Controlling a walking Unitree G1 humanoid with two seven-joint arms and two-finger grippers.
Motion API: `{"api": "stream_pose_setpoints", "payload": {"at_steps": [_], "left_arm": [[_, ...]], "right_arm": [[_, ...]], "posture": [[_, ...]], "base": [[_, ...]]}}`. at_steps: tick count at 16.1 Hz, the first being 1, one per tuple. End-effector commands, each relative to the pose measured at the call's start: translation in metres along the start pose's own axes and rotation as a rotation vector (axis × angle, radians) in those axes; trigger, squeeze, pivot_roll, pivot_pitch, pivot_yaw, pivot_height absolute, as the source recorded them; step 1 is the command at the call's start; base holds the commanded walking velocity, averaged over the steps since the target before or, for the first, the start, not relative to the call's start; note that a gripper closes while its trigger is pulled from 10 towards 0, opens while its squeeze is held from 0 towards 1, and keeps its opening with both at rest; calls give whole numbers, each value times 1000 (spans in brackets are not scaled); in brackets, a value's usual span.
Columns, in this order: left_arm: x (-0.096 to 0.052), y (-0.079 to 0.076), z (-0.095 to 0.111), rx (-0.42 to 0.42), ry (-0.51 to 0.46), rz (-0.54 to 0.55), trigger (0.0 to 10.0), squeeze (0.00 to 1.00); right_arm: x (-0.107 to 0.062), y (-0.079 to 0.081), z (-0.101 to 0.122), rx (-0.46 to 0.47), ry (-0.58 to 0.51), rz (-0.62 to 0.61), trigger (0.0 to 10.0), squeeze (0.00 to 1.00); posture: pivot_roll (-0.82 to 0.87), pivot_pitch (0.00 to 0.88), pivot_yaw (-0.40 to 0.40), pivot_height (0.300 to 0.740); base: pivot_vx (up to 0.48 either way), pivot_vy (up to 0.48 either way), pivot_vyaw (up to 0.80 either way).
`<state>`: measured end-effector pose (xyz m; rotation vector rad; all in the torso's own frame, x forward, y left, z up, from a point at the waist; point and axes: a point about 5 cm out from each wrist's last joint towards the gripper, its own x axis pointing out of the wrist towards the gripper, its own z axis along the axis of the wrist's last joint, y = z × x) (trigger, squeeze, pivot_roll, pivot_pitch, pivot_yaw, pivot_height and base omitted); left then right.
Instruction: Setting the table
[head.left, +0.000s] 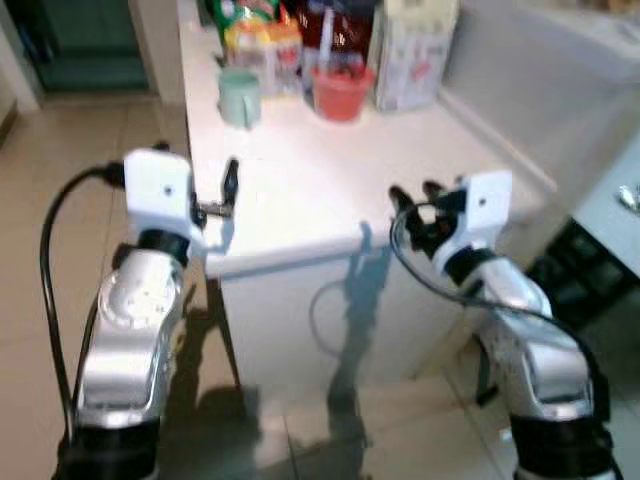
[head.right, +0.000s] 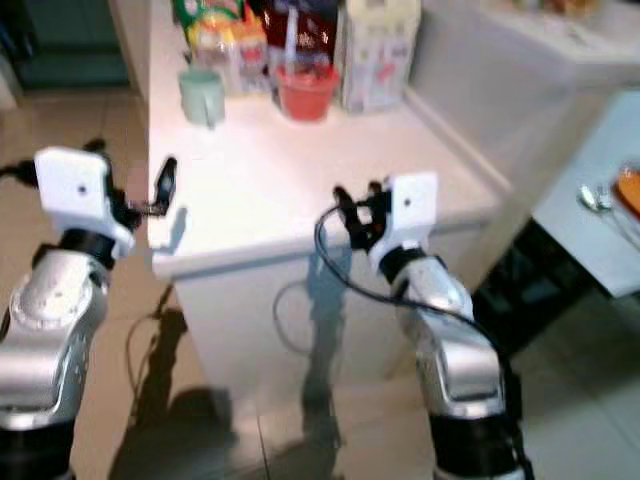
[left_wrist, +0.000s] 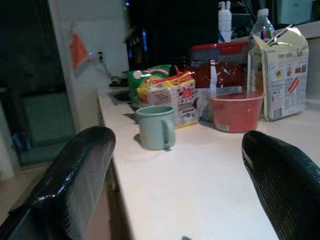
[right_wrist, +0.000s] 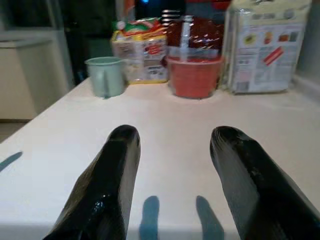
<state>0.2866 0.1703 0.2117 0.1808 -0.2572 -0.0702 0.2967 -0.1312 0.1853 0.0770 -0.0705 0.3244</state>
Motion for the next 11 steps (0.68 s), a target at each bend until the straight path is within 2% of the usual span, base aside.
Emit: {"api": "stream_pose_setpoints", "payload": {"at_steps": [1,4,8,9,11], "left_arm": [[2,-10,4,-5,-17,-35,10000,0],[2,-10,4,-3,-15,-36,10000,0],[0,-5,3,5,-11,-29,10000,0],[-1,-4,3,1,-4,-23,10000,0],[-1,-5,3,-7,4,-25,10000,0]], "right_arm": [[-4,-14,2,-6,-10,-54,10000,0],[-4,-11,1,-17,-1,-30,10000,0],[-4,-1,0,-53,15,46,10000,0],[-5,-1,1,-23,3,46,10000,0],[-6,-2,2,12,-10,46,10000,0]], "posture": [[68,0,-55,740],[68,0,-55,740],[74,0,-59,740],[74,0,-59,740],[74,0,-59,740]], "base": [[412,0,0],[416,0,0],[416,0,772],[371,0,0],[0,0,0]]}}
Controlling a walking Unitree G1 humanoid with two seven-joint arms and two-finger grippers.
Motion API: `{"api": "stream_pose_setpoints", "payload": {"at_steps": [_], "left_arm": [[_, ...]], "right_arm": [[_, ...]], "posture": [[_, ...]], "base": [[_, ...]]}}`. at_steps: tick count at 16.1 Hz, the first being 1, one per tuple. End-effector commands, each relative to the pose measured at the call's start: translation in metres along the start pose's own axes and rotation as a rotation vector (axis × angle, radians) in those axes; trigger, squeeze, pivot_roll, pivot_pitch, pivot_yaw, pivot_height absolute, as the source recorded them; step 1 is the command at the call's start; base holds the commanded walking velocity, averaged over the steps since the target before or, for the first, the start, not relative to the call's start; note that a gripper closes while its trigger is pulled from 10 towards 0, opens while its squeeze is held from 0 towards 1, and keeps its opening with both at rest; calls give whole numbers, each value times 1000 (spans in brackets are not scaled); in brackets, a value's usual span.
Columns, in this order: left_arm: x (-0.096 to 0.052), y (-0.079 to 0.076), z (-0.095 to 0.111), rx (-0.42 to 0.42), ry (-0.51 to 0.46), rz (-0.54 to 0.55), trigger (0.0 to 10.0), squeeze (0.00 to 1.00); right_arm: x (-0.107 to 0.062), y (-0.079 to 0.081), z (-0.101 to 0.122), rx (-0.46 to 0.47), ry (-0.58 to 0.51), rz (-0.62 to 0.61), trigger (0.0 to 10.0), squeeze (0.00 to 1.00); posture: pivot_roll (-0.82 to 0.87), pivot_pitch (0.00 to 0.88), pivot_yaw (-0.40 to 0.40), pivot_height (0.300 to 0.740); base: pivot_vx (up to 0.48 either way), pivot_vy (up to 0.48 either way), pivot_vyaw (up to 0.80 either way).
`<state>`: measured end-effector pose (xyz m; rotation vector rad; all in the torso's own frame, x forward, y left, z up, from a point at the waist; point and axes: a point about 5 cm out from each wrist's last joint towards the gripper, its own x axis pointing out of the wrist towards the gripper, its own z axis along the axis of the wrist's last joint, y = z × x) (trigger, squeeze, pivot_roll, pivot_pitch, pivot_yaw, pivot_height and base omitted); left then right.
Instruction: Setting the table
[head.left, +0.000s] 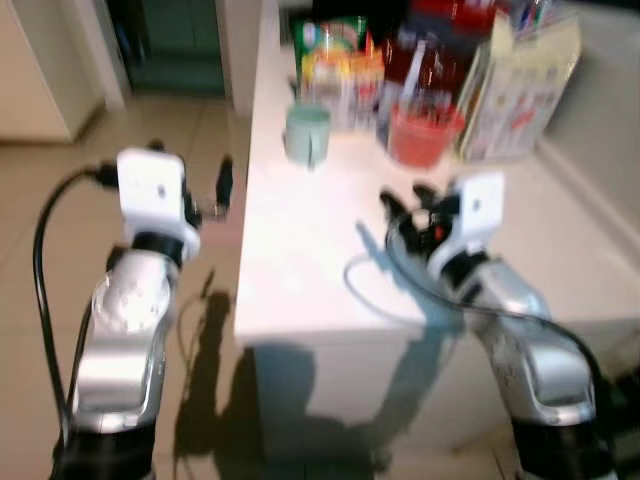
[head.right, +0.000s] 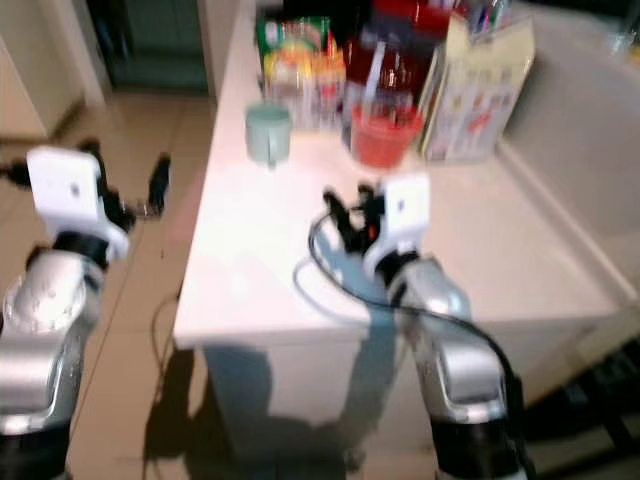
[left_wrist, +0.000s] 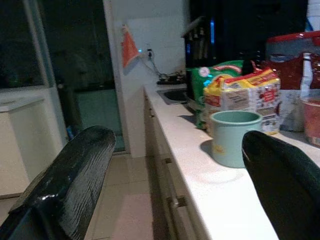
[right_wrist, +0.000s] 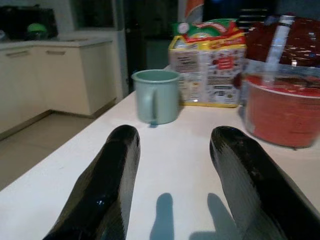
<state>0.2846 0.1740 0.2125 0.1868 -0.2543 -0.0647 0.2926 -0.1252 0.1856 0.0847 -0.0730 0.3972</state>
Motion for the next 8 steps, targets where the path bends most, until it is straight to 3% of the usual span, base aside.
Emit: {"api": "stream_pose_setpoints", "payload": {"at_steps": [1,8], "left_arm": [[1,-8,1,-5,4,-29,10000,0],[-1,-12,-1,11,20,-59,10000,0]], "right_arm": [[-5,-8,3,1,-14,-19,10000,0],[-4,-6,2,-3,-4,-20,10000,0]], "posture": [[74,0,-59,740],[73,0,-57,740]], "base": [[0,0,0],[0,0,0]]}}
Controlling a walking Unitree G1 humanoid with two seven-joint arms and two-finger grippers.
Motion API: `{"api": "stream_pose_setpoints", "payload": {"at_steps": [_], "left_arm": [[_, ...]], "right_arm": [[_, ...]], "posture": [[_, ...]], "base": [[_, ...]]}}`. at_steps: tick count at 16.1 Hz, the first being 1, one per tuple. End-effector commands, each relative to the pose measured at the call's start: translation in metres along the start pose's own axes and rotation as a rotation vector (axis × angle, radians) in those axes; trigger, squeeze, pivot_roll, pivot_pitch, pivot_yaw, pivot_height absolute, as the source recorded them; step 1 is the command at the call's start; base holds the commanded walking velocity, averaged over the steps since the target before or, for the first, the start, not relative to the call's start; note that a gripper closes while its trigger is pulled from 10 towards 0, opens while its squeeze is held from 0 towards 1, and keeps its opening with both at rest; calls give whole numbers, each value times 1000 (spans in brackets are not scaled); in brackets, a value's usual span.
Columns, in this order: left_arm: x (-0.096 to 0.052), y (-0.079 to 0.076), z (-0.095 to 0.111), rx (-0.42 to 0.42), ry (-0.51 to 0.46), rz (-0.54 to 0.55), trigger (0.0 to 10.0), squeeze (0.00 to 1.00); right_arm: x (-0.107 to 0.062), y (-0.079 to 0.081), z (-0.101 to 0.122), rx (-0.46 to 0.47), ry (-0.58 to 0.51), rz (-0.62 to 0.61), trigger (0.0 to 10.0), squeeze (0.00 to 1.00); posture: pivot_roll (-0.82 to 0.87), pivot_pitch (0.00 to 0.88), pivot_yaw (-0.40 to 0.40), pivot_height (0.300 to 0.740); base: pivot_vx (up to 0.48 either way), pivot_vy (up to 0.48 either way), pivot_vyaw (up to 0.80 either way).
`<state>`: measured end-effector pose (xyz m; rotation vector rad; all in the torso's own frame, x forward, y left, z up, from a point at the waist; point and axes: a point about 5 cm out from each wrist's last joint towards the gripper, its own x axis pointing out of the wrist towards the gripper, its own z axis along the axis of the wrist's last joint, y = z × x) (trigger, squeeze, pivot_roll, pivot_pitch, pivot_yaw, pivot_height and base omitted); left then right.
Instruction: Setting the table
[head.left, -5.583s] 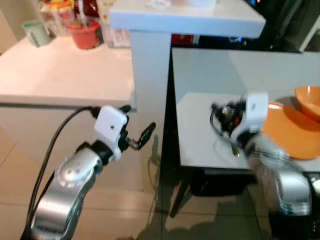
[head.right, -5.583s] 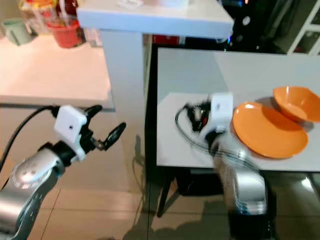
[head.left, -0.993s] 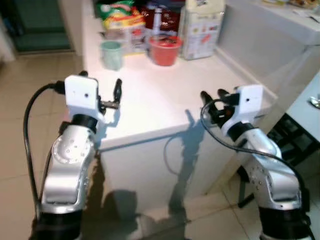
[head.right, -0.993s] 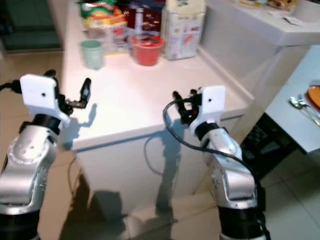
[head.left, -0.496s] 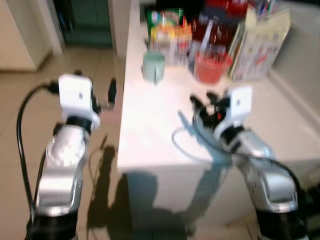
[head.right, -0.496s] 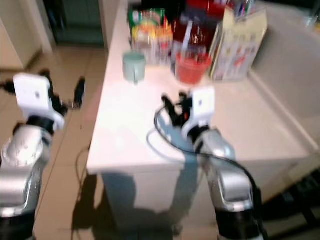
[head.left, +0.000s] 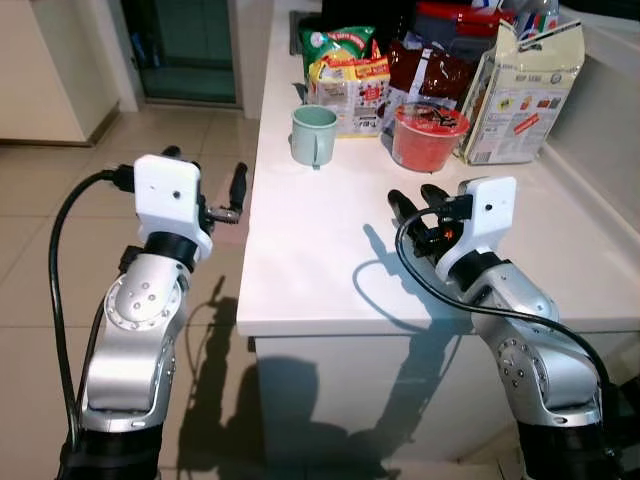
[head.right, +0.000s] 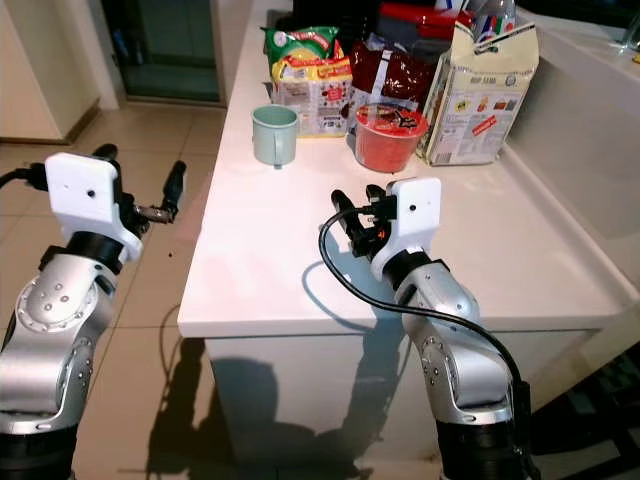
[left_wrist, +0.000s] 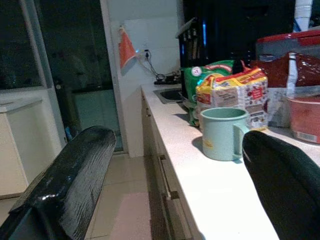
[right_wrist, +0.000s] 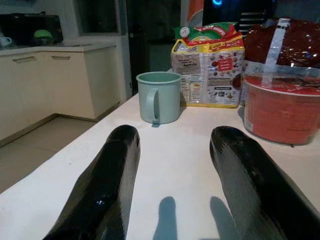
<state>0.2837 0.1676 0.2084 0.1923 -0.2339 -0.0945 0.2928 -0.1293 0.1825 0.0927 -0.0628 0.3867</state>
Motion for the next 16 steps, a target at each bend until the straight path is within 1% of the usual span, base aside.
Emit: {"api": "stream_pose_setpoints", "payload": {"at_steps": [1,2,3,4,5,6,8,9,11,13,14,15,16], "left_arm": [[0,-7,0,12,9,-40,10000,0],[-1,-8,-1,16,11,-51,10000,0],[-1,-9,0,16,11,-54,10000,0],[-1,-10,1,18,12,-66,10000,0],[-3,-11,1,23,20,-82,10000,0],[-5,-11,1,26,25,-88,10000,0],[-13,-9,1,38,34,-105,10000,0],[-18,-5,0,40,48,-91,10000,0],[-21,-3,1,38,56,-75,10000,0],[-22,-3,2,49,55,-63,10000,0],[-21,-4,1,50,56,-64,10000,0],[-20,-4,2,46,54,-65,10000,0],[-18,-6,2,39,51,-69,10000,0]], "right_arm": [[9,-3,-2,-30,11,-23,10000,0],[17,-4,-6,-27,23,-30,10000,0],[26,-4,-9,-21,36,-26,10000,310],[42,-3,-13,-1,54,-16,10000,1000],[59,-2,-15,-6,72,-2,10000,1000],[66,-1,-16,-4,78,6,10000,1000],[89,4,-13,-6,87,23,10000,1000],[103,4,-11,7,93,4,10000,1000],[110,4,-9,4,88,-10,10000,1000],[111,5,-1,28,43,-1,10000,1000],[107,6,5,43,-2,33,10000,518],[103,5,7,43,-22,43,10000,0],[97,1,11,50,-51,43,10000,0]], "posture": [[71,0,-56,740],[73,0,-59,740],[78,0,-62,740],[89,0,-71,740],[96,0,-76,740],[100,0,-80,740],[121,0,-99,740],[139,0,-112,740],[151,0,-121,740],[149,0,-120,740],[137,0,-112,740],[120,0,-100,740],[107,0,-89,740]], "base": [[0,0,0],[0,0,0],[0,0,0],[0,0,0],[0,0,0],[0,0,0],[0,0,0],[0,0,0],[0,0,0],[0,0,0],[0,0,0],[0,0,0],[0,0,0]]}}
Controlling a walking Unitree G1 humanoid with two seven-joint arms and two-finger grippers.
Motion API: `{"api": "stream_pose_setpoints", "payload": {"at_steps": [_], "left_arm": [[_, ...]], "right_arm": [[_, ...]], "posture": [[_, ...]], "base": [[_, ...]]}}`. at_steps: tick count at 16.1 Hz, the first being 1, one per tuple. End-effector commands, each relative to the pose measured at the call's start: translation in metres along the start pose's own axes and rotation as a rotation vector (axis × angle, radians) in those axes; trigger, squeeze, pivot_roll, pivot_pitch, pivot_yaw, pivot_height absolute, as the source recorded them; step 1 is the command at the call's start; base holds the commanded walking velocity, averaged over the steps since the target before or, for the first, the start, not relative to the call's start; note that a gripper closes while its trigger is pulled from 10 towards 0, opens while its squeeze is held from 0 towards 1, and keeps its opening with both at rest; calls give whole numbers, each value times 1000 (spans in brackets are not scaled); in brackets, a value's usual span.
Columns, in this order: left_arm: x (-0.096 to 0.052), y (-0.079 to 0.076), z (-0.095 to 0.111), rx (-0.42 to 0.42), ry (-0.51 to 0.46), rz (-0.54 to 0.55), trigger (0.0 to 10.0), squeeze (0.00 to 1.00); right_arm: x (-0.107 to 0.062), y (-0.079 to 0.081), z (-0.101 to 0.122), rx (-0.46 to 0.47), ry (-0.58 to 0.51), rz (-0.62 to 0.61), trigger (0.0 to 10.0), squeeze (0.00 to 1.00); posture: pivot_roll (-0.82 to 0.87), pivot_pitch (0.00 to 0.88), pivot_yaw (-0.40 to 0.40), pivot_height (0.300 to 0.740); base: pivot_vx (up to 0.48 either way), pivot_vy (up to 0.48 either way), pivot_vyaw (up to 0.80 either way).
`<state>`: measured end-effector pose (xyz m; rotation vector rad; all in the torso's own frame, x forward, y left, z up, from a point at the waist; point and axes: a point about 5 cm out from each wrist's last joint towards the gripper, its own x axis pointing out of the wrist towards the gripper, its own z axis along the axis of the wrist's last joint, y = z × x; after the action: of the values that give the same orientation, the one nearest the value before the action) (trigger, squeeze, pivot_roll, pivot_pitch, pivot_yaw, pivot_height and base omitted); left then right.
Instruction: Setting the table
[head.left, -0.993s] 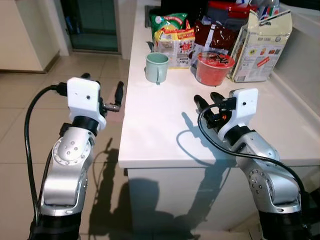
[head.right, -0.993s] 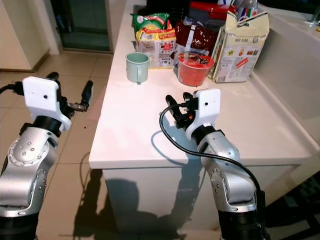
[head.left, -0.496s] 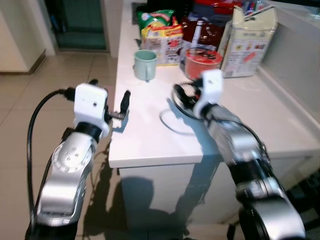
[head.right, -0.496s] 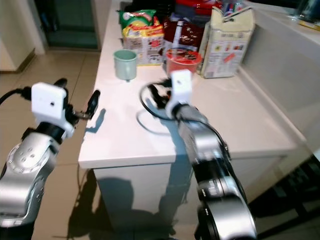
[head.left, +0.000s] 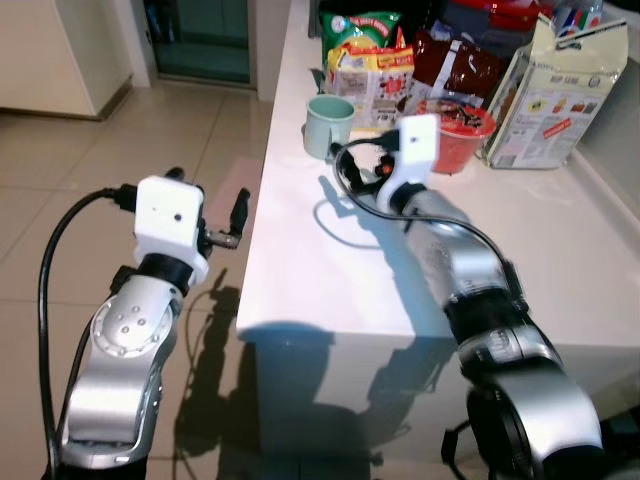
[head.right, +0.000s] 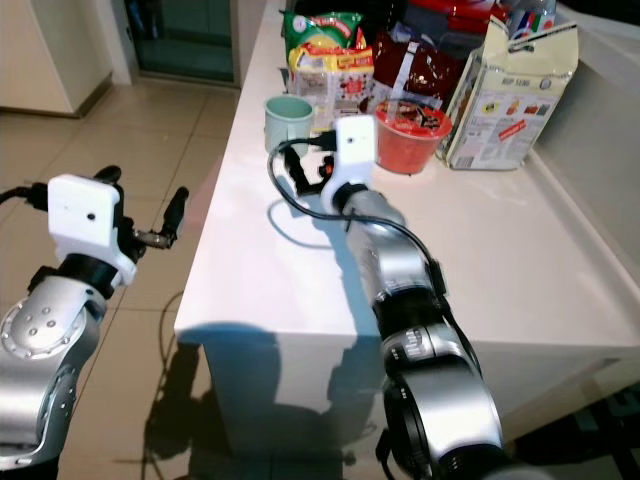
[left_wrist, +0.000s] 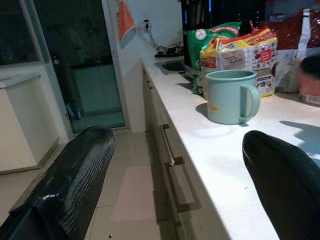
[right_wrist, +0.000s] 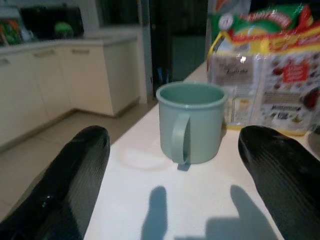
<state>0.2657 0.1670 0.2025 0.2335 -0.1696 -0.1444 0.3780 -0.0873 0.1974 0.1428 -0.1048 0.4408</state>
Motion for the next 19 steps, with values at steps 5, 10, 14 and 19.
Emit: {"api": "stream_pose_setpoints", "payload": {"at_steps": [5,10,14,19], "left_arm": [[20,-15,5,5,-28,-61,10000,0],[24,-16,4,17,-23,-67,10000,0],[26,-14,3,24,-27,-51,10000,0],[27,-13,2,27,-29,-43,10000,0]], "right_arm": [[-67,-18,18,4,-92,-81,10000,0],[-96,-5,7,57,-59,-118,10000,0],[-103,-2,10,77,-30,-145,10000,0],[-105,-1,14,80,-16,-155,10000,0]], "posture": [[60,0,-33,740],[55,0,-22,740],[64,0,-34,740],[64,0,-38,740]], "base": [[0,118,0],[0,409,0],[0,476,-113],[0,477,-612]]}}
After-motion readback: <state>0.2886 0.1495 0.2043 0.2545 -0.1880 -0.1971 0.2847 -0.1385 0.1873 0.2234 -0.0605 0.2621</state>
